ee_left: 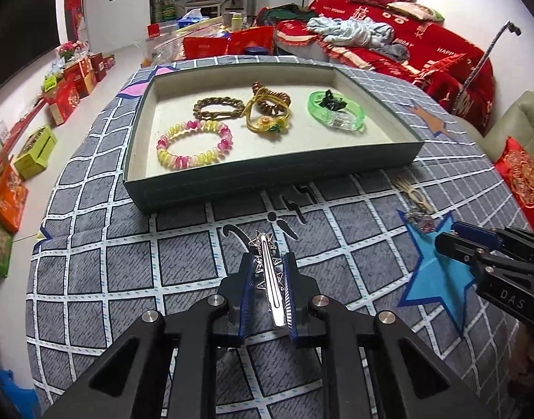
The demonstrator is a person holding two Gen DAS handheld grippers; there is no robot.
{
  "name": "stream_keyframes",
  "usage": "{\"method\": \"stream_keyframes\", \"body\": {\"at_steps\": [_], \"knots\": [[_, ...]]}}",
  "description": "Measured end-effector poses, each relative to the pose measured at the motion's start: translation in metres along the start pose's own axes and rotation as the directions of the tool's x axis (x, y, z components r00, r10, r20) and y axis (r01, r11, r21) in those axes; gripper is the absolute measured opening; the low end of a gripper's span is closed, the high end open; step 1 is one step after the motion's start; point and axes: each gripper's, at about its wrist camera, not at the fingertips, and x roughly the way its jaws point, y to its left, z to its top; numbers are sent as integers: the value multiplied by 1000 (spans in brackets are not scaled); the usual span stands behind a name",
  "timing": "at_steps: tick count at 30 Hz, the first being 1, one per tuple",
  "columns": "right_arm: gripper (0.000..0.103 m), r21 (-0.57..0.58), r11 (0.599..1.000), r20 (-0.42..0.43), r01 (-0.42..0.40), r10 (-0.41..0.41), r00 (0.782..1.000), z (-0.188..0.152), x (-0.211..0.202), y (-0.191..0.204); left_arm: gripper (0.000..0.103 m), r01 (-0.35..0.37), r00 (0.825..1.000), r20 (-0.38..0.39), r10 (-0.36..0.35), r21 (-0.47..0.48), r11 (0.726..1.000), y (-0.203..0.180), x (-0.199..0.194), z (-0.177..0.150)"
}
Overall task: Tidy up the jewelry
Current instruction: 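Grasp the silver rhinestone barrette with the left tool while the right tool grasps the pink gem pendant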
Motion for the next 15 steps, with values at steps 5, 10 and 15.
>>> {"method": "stream_keyframes", "body": {"at_steps": [5,10,15], "knots": [[35,20,999,7,-28,28,1000,2,-7,-2,33,24,1000,20,-24,15,1000,0,-13,2],[35,49,997,24,-63,62,998,8,-16,-3,33,39,998,38,-40,16,999,3,-23,8],[35,57,995,49,-84,81,995,21,-26,-1,33,43,997,68,-44,15,999,7,-33,18]]}}
